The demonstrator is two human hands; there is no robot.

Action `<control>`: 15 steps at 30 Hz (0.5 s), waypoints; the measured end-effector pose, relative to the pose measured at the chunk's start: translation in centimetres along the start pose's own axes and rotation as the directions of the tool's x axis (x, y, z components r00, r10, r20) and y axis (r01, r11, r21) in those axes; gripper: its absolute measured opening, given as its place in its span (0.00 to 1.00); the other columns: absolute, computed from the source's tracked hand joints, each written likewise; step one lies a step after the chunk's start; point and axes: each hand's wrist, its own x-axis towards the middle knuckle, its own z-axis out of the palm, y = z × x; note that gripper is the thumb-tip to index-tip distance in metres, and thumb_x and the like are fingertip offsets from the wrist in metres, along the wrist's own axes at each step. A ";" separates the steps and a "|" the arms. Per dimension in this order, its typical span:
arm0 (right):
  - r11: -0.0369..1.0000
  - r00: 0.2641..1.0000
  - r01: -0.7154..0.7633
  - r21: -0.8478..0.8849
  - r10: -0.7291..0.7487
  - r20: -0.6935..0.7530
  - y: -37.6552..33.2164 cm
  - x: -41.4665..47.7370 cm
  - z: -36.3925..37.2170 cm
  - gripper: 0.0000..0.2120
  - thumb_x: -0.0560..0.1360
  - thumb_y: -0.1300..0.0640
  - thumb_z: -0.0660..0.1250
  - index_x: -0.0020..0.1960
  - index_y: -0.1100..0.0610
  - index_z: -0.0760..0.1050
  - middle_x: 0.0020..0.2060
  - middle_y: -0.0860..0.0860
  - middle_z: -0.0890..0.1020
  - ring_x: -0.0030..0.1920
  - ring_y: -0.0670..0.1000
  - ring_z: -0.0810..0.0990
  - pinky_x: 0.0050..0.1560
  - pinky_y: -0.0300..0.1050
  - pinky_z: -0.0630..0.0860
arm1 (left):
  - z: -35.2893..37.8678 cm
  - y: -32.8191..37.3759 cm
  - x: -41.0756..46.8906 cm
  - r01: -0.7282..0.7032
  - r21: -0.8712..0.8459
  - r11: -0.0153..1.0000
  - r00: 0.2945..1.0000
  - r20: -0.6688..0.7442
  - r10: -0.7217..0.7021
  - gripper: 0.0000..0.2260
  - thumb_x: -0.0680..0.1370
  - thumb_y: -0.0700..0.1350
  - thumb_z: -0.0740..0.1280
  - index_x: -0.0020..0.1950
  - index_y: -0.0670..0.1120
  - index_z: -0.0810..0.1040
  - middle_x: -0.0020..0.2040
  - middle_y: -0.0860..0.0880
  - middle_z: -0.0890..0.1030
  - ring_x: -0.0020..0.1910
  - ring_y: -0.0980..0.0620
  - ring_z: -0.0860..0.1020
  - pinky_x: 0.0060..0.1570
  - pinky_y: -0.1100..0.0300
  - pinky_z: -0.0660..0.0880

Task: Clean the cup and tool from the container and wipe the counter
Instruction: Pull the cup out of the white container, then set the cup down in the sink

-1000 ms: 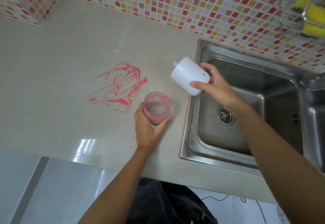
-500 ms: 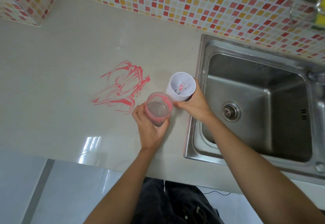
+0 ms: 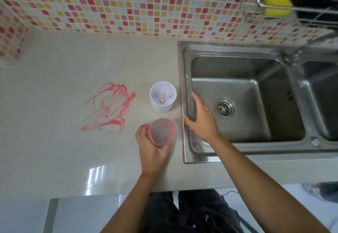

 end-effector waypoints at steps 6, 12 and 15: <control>0.952 0.986 -0.164 -0.259 0.154 -0.062 9.9 -6.1 -5.0 0.35 0.76 0.44 0.65 0.77 0.55 0.55 0.75 0.54 0.62 0.76 0.53 0.56 0.75 0.53 0.56 | 3.5 3.2 -0.8 -0.158 0.011 0.987 0.951 0.270 0.149 0.39 0.64 0.41 0.82 0.65 0.60 0.63 0.63 0.48 0.71 0.63 0.44 0.74 0.62 0.45 0.75; 0.875 0.973 -0.228 -0.427 0.221 -0.067 18.1 -8.6 -10.8 0.32 0.78 0.41 0.60 0.75 0.58 0.58 0.75 0.55 0.63 0.77 0.53 0.54 0.76 0.53 0.48 | 10.8 5.9 -0.5 -0.382 0.193 0.904 0.882 0.369 0.294 0.35 0.65 0.43 0.80 0.69 0.45 0.68 0.64 0.45 0.69 0.60 0.48 0.73 0.59 0.62 0.74; 0.845 0.968 -0.247 -0.474 0.237 -0.081 20.9 -9.0 -12.8 0.31 0.79 0.42 0.57 0.75 0.58 0.58 0.75 0.54 0.63 0.77 0.53 0.51 0.76 0.53 0.46 | 13.6 6.4 -0.5 -0.472 0.329 0.818 0.835 0.466 0.294 0.36 0.66 0.46 0.79 0.70 0.46 0.67 0.64 0.44 0.69 0.58 0.47 0.76 0.55 0.57 0.78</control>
